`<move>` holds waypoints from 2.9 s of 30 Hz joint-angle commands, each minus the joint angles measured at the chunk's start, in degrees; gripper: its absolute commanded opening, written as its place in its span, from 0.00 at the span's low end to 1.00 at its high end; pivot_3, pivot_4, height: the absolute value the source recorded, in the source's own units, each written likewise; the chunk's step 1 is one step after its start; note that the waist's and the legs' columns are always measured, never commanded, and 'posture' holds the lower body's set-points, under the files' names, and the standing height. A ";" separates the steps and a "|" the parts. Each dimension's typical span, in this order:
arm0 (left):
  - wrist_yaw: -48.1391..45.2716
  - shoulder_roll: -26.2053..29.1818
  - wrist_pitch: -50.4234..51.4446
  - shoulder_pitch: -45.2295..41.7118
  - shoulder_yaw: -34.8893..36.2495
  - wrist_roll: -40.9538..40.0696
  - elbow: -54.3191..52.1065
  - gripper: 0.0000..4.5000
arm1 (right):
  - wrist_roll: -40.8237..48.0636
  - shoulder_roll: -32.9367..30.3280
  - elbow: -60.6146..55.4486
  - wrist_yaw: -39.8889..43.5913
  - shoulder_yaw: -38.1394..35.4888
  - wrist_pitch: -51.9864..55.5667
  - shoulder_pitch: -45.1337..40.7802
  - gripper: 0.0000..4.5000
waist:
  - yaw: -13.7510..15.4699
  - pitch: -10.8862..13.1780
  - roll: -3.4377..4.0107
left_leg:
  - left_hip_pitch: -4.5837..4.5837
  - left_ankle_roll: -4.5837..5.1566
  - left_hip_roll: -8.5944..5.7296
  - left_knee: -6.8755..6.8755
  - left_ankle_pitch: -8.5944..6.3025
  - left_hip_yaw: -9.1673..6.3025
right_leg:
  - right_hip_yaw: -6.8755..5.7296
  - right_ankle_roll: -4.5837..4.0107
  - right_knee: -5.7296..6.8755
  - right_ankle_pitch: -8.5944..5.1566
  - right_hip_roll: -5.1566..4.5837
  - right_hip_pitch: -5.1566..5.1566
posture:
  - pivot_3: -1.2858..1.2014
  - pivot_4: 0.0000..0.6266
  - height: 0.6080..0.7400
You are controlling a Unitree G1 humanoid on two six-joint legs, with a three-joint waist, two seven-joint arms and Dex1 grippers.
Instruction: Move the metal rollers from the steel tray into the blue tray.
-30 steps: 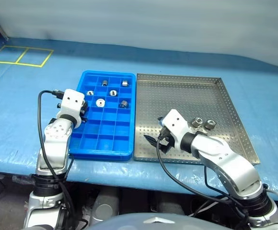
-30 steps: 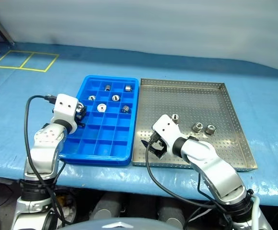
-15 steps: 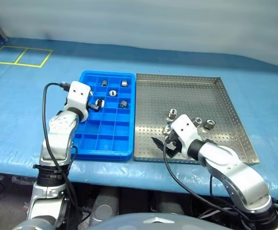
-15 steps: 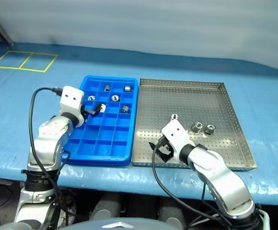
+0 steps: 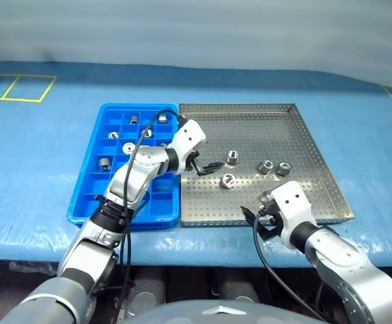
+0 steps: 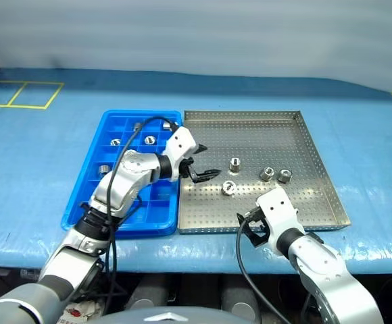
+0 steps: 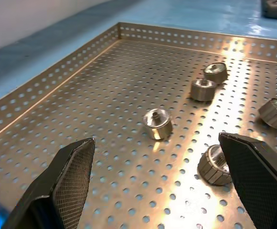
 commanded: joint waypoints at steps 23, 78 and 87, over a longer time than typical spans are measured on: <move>-2.15 -7.62 -14.68 -1.33 -8.23 10.22 17.02 0.51 | -1.23 2.68 -3.28 -2.99 -0.54 0.19 0.33 1.00 | -2.37 -0.02 0.03 | 0.01 0.01 0.08 0.01 -0.01 0.04 | 0.07 0.02 0.01 0.01 -0.02 -0.03 | 0.50 0.24 1.00; 20.15 10.76 14.56 33.94 21.41 -0.53 -33.29 0.67 | -3.57 1.24 18.79 12.70 21.28 -9.92 -30.18 1.00 | 7.45 0.05 -0.01 | -0.04 -0.03 0.25 -0.26 -0.01 -0.05 | -0.23 -0.13 -0.08 -0.08 -0.21 -0.12 | 0.64 0.24 1.00; 16.57 10.46 12.12 26.72 22.62 -5.86 -34.05 0.99 | -3.24 1.36 13.88 9.40 17.45 -7.30 -25.58 1.00 | 7.11 0.05 0.00 | -0.08 -0.02 0.10 -0.21 -0.01 -0.06 | -0.39 -0.11 -0.10 -0.09 -0.52 -0.11 | 0.61 0.24 1.00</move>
